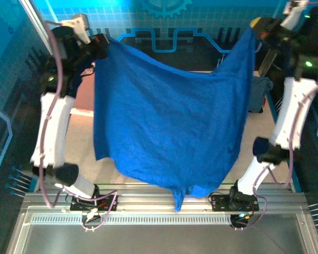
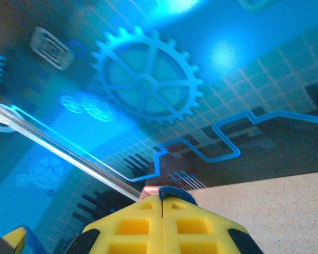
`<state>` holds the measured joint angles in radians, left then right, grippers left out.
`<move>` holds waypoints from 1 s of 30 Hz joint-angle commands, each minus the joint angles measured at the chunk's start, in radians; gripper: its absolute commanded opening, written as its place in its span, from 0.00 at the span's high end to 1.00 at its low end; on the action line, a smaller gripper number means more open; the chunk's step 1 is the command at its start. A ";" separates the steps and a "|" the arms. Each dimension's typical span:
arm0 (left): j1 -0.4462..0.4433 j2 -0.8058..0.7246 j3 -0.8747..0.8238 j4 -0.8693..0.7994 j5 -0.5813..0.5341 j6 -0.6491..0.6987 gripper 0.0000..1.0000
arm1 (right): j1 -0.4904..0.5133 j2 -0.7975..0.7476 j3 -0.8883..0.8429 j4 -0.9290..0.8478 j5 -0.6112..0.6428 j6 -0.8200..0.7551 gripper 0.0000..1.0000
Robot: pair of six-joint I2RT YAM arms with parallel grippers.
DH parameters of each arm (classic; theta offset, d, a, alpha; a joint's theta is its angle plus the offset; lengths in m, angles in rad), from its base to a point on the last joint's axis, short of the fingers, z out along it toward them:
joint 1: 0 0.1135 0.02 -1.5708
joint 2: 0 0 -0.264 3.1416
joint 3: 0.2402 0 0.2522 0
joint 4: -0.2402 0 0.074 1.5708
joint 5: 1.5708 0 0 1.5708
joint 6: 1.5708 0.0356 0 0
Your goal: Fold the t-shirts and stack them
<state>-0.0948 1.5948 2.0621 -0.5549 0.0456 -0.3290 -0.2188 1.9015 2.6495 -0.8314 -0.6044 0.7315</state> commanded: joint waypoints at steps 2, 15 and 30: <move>0.059 0.226 0.079 0.101 -0.040 0.067 1.00 | 0.090 0.330 0.192 0.072 0.052 -0.043 1.00; 0.120 0.463 0.429 -0.014 0.000 -0.035 0.01 | 0.196 0.461 0.308 0.077 0.199 -0.098 0.00; 0.044 -0.450 -0.873 -0.086 0.207 -0.225 0.01 | 0.401 -1.072 -1.604 -0.225 0.430 -0.038 0.02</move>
<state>-0.0120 1.1030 1.3663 -0.5827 0.1890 -0.4881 0.1761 0.8196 1.2526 -0.9436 -0.2447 0.6140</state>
